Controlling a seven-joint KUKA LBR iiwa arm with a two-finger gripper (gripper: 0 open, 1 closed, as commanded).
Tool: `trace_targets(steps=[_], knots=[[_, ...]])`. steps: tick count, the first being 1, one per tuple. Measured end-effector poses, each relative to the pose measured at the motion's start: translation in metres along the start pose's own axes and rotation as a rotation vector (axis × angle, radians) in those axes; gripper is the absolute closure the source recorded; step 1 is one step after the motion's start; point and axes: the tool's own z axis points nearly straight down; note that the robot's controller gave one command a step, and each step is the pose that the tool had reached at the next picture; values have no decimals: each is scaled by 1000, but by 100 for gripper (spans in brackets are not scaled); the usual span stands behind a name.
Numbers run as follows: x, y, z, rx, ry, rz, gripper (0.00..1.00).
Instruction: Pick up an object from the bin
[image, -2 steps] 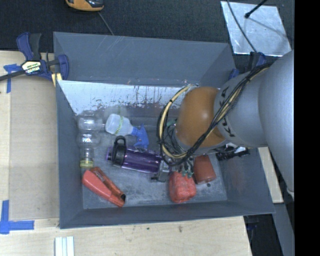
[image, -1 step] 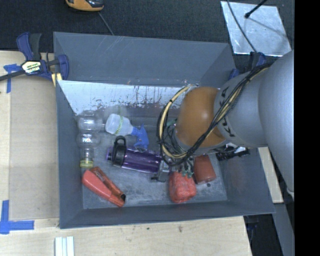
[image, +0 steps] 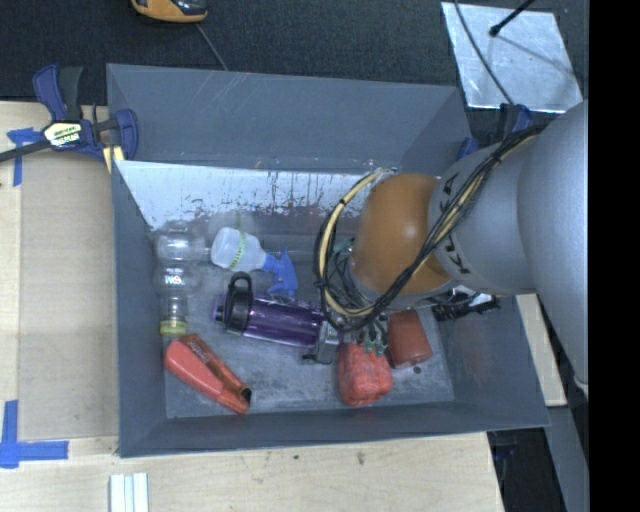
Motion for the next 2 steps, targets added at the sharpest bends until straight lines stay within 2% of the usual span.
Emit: trace_targets(steps=[1, 2], knots=[[-11, 6, -42, 0, -4, -53, 100], [-12, 3, -42, -1, 0, -72, 100]])
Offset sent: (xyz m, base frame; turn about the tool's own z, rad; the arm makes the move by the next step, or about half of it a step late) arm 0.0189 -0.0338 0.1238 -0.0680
